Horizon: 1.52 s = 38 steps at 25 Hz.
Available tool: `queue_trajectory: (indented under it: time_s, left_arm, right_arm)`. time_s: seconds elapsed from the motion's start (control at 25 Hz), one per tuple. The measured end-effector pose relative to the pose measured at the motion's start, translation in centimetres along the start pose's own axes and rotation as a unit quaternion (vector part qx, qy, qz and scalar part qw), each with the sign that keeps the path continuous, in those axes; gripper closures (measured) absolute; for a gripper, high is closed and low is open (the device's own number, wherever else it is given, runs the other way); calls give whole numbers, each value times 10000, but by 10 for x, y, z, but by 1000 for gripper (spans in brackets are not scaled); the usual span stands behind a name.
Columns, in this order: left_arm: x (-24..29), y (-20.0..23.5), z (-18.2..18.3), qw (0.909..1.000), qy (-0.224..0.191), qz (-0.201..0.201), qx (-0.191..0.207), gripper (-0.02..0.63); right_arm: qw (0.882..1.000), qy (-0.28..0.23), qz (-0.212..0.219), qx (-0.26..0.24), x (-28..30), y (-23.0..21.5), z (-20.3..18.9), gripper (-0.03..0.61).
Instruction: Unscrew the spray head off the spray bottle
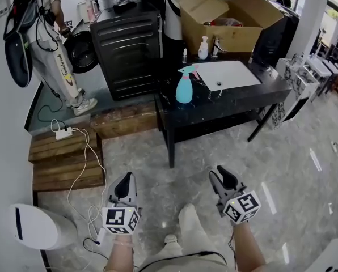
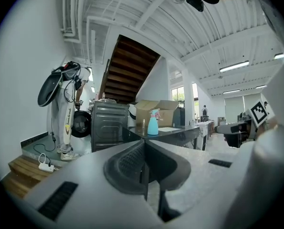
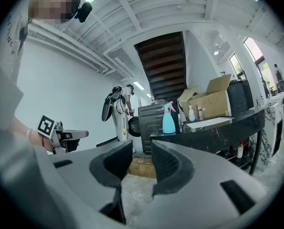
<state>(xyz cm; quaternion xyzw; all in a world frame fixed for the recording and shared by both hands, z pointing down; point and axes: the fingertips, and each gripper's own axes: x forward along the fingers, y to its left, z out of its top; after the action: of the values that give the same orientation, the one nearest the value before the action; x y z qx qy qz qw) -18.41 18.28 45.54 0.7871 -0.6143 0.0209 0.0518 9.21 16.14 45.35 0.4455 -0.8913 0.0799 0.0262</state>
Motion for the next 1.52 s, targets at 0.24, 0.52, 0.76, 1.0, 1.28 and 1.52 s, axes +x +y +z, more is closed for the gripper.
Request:
queue_trajectory:
  time_s: [0.24, 0.52, 0.76, 1.0, 1.28, 1.52]
  left_arm:
    - [47, -3, 8, 10000, -68, 14, -23, 611]
    - [114, 3, 19, 9999, -117, 90, -40, 611]
    - [158, 0, 23, 9999, -95, 127, -22, 611]
    - [190, -2, 22, 9997, -10, 236, -20, 611]
    - [219, -17, 21, 9999, -13, 160, 11, 611]
    - [253, -35, 24, 9996, 9, -283, 81, 611]
  right_arm:
    - [9999, -22, 162, 6, 40, -30, 11, 451]
    - [9995, -27, 321, -55, 94, -76, 30, 451]
    - [9988, 4, 486, -35, 133, -107, 38, 451]
    - [9975, 14, 713, 5, 163, -128, 44, 448]
    - [9967, -21, 816, 2, 183, -151, 50, 444]
    - [9964, -102, 846, 1, 199, -161, 62, 439]
